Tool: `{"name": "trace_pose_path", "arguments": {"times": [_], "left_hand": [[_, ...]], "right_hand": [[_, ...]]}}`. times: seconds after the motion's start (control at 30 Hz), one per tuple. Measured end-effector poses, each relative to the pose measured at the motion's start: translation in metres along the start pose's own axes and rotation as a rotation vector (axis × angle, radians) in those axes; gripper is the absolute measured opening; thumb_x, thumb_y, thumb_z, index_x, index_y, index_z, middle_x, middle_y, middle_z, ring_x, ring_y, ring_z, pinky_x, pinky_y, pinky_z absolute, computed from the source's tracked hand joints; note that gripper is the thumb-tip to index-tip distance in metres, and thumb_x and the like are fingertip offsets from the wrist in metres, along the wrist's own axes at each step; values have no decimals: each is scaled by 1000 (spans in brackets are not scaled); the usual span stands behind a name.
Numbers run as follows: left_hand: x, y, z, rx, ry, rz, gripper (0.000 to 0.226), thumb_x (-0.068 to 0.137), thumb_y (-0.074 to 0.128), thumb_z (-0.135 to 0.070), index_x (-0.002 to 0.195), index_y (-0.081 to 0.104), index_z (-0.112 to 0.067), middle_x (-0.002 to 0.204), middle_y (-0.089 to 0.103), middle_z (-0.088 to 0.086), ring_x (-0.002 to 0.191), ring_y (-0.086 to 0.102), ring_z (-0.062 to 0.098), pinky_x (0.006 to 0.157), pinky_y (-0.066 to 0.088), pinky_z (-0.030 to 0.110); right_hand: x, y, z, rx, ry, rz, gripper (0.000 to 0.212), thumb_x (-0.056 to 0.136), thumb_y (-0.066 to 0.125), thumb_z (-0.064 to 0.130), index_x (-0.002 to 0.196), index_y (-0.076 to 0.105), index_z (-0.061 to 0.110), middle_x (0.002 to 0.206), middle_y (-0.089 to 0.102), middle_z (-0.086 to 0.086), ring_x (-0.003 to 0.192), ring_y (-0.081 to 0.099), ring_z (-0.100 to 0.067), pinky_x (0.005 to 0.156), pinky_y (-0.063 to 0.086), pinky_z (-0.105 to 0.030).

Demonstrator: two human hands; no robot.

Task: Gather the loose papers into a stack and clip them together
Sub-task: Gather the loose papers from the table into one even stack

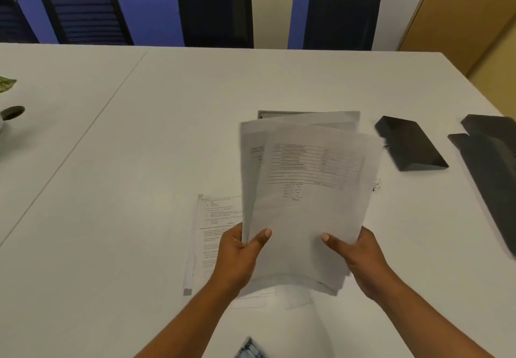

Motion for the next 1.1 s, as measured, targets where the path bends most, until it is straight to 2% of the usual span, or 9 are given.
{"name": "trace_pose_path", "arguments": {"times": [0.17, 0.3, 0.4, 0.5, 0.57, 0.7, 0.83, 0.97, 1.1], "left_hand": [[6, 12, 5, 58, 59, 47, 20, 90, 70, -10, 93, 74, -30, 88, 79, -8, 88, 75, 18, 70, 60, 22], [7, 12, 19, 34, 24, -11, 30, 85, 76, -12, 95, 65, -37, 95, 73, -10, 91, 70, 11, 64, 57, 15], [6, 11, 25, -24, 12, -16, 36, 85, 77, -10, 100, 64, -40, 101, 72, -9, 96, 68, 8, 64, 56, 13], [5, 13, 26, -26, 23, 7, 33, 87, 74, -10, 103, 68, -38, 104, 74, -6, 100, 68, 14, 68, 58, 18], [5, 13, 27, -18, 15, 20, 28, 90, 71, -12, 103, 68, -37, 104, 74, -5, 100, 69, 16, 69, 59, 19], [4, 13, 24, 7, 10, 36, 26, 96, 63, -16, 98, 68, -42, 98, 74, -14, 95, 69, 10, 69, 58, 18], [8, 6, 13, -54, -25, 6, 21, 95, 64, -19, 114, 71, -24, 108, 76, 0, 100, 71, 24, 83, 61, 33], [9, -2, 5, -138, -50, 47, 21, 94, 66, -18, 112, 72, -27, 109, 78, -4, 101, 73, 22, 84, 62, 37], [12, -13, 16, -113, -62, 42, 34, 84, 79, -22, 114, 67, -32, 113, 76, -5, 103, 73, 20, 81, 63, 38]], "right_hand": [[11, 0, -6, -17, -32, -72, 48, 87, 73, 9, 132, 59, 11, 119, 71, -5, 109, 66, -24, 92, 55, -42], [16, -3, -14, -130, -43, -107, 35, 86, 74, 11, 120, 66, 5, 97, 74, 0, 81, 72, -6, 60, 55, -18], [14, -3, -21, -177, -28, -79, 34, 84, 76, 14, 117, 67, 17, 104, 74, -2, 95, 70, -18, 67, 57, -26], [9, -2, -25, -193, -32, -39, 49, 84, 76, 10, 130, 60, 19, 118, 70, -7, 109, 65, -22, 85, 59, -40], [6, -3, -29, -202, -33, -31, 52, 85, 76, 9, 133, 58, 18, 121, 68, -8, 112, 63, -23, 89, 57, -41], [1, -9, -39, -221, -10, -20, 45, 89, 71, 9, 131, 57, 18, 116, 69, -4, 109, 63, -20, 79, 54, -29], [-3, -19, -46, -183, 60, -3, 23, 92, 67, 16, 114, 69, 25, 103, 79, 5, 100, 71, -15, 74, 51, -23], [-10, -22, -48, -217, 66, 34, 20, 92, 66, 21, 108, 73, 30, 102, 79, 12, 91, 74, -6, 73, 56, -19], [-14, -28, -59, -237, 59, 11, 14, 90, 68, 20, 100, 76, 25, 91, 81, 4, 82, 77, -17, 68, 59, -28]]}}
Point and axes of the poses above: each hand's wrist, its own x-axis towards the middle knuckle, its own y-axis out of the palm, z = x × y, the point moved 5 cm from there along x, towards the middle knuckle
